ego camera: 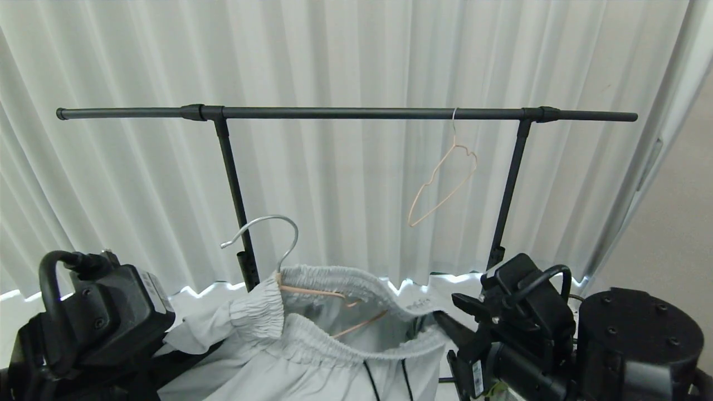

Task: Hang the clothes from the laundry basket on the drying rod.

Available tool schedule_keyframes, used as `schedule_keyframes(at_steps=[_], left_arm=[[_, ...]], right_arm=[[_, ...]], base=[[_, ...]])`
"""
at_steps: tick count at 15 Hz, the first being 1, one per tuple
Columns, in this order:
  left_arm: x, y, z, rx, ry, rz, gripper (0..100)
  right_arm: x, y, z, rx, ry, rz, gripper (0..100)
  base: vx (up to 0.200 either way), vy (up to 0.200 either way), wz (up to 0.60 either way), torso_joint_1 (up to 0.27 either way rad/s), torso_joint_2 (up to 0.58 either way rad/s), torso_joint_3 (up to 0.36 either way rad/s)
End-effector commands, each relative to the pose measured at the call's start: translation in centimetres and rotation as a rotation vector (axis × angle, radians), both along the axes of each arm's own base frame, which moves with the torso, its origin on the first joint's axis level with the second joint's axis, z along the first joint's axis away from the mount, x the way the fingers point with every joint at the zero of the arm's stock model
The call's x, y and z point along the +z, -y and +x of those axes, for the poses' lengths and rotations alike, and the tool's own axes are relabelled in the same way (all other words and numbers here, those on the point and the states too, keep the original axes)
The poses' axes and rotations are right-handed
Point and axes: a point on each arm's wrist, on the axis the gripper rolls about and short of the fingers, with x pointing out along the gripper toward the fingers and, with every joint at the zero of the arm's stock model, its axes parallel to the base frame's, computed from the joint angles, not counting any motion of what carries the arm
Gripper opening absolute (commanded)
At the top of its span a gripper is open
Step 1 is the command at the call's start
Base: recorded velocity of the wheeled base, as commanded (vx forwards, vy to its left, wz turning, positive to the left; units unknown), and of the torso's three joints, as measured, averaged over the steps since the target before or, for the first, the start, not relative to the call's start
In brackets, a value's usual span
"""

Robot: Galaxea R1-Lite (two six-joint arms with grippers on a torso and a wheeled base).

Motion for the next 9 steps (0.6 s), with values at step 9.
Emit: schedule_keyframes(at_steps=[9], left_arm=[[-0.1, 0.1, -0.8, -0.198, 0.014, -0.121, 0]], right_arm=[[-0.8, 1.7, -3.3, 0.346, 0.053, -0.147, 100]], base=[[0.0, 0.0, 0.0, 0.0, 0.0, 0.0]])
